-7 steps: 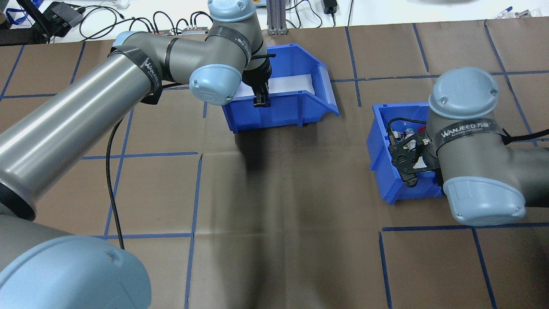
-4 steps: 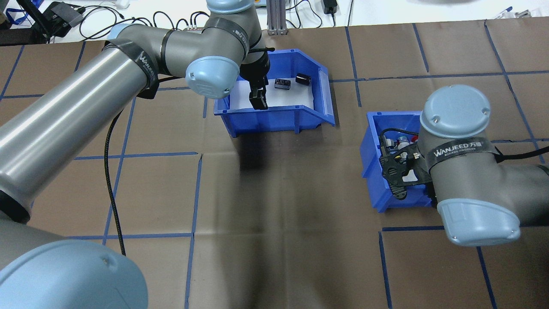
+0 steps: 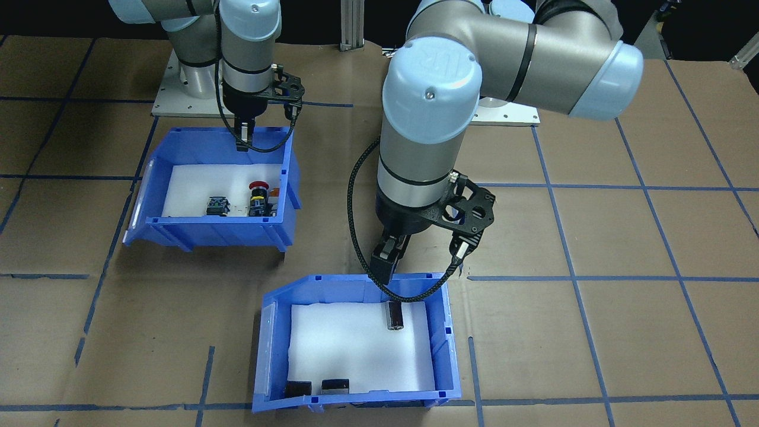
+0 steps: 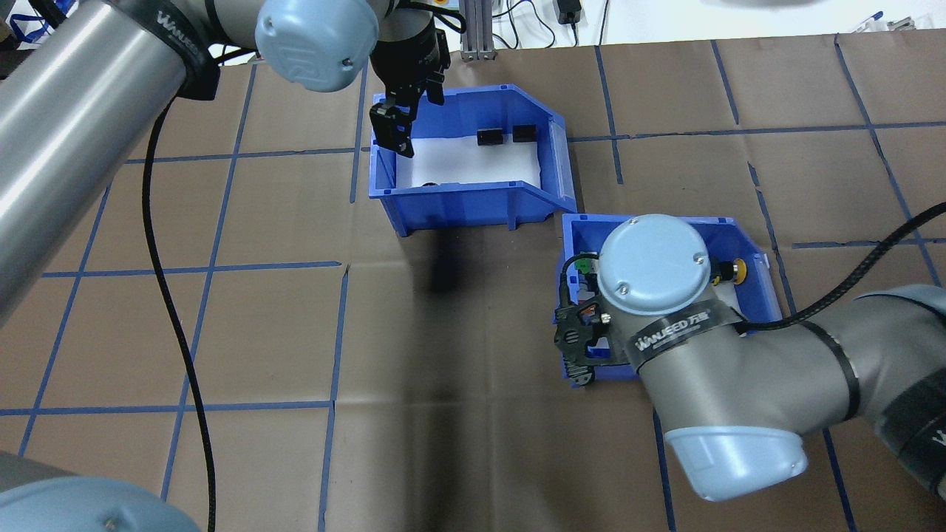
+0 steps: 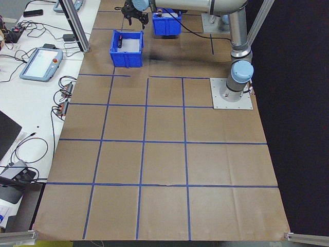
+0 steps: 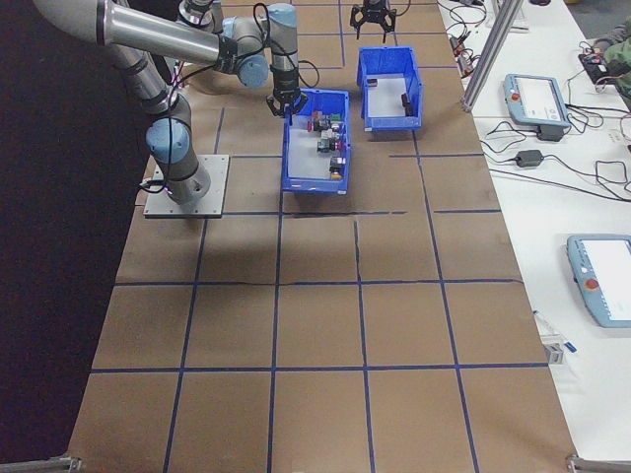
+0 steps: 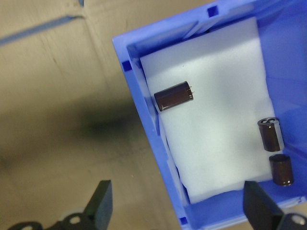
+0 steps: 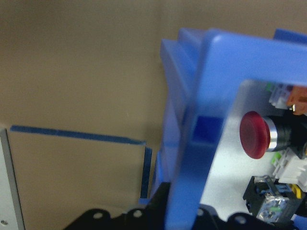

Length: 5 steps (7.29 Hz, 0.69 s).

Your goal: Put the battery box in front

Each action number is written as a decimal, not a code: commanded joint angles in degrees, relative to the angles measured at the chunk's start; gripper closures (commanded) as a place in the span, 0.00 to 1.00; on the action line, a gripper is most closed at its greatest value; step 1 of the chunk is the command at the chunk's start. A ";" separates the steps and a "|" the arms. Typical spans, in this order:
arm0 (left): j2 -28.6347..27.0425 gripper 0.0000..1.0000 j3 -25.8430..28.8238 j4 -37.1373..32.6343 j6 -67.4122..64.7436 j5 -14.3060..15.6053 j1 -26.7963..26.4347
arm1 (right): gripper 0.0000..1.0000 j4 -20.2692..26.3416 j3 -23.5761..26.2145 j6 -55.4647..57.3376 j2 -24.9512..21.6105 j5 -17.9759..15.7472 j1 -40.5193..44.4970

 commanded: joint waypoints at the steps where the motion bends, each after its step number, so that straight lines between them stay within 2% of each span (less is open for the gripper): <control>1: 3.38 0.01 1.03 -3.41 32.71 1.66 3.37 | 0.96 -4.24 -1.10 9.99 4.58 -0.03 10.67; 4: 6.37 0.01 0.51 -4.02 65.83 1.75 3.83 | 0.95 -3.56 -5.76 15.72 9.51 -0.29 16.15; 5: 7.68 0.01 0.33 -4.02 68.03 1.57 3.83 | 0.95 -4.07 -5.94 17.39 10.92 -0.12 17.91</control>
